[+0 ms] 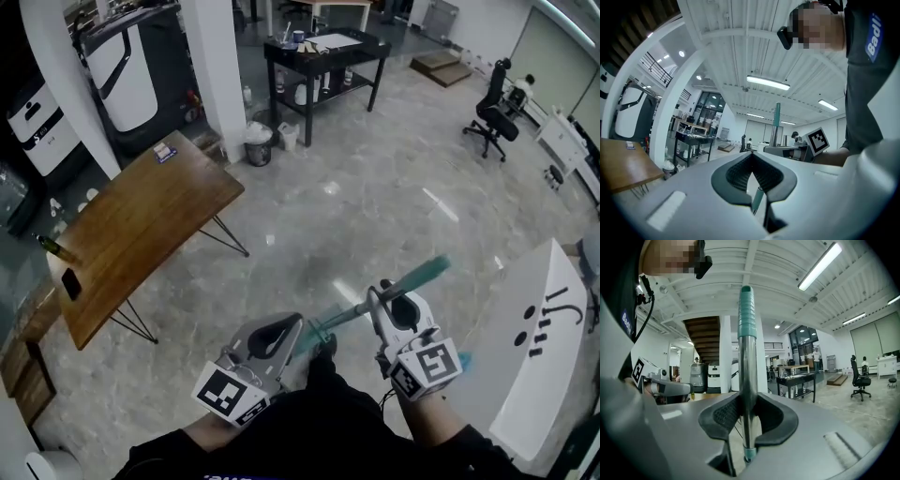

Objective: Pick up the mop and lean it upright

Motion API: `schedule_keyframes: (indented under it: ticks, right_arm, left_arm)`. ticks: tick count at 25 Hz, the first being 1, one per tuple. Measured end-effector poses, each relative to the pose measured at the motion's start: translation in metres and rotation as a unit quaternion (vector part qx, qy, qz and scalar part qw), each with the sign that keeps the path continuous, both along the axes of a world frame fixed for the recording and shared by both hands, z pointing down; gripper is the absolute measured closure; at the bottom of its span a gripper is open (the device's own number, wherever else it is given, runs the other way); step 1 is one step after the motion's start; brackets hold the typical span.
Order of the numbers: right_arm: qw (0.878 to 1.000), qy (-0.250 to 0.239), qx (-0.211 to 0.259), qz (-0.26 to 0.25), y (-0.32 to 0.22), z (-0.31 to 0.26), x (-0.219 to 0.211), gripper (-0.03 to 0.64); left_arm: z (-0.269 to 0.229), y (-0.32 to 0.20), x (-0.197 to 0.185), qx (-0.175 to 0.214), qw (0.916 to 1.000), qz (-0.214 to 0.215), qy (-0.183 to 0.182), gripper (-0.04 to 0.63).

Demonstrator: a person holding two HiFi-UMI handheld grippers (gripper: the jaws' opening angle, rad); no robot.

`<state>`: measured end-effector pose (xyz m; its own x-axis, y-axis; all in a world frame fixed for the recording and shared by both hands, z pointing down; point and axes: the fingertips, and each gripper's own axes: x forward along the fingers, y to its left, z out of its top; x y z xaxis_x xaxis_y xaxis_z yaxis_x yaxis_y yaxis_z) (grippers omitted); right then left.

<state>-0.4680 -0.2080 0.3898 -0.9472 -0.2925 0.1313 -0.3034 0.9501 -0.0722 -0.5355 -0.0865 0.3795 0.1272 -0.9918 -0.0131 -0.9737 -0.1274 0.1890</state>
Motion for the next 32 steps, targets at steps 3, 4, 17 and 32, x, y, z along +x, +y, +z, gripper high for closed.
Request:
schedule_keyframes:
  ticks: [3,4,17,32]
  right_arm:
    - [0.999,-0.010,-0.015,-0.029,-0.029,0.004,-0.035,0.518]
    - [0.999,-0.013,-0.021,-0.041,-0.038,0.006,-0.047,0.518]
    - [0.989,-0.012,-0.039,-0.142,-0.150,0.001,-0.165,0.518]
    - [1.000,0.023,0.003,0.000,-0.290,0.008,-0.302,0.518]
  left_arm:
    - [-0.001,-0.035,-0.028,-0.004,0.9997,-0.023,-0.008,0.577]
    - [-0.002,-0.047,-0.037,-0.006,0.9994,-0.032,-0.010,0.576]
    - [-0.011,-0.187,-0.132,-0.014,0.9950,-0.098,-0.012,0.577]
    - [0.001,-0.306,-0.309,0.008,0.9998,0.004,0.017,0.577]
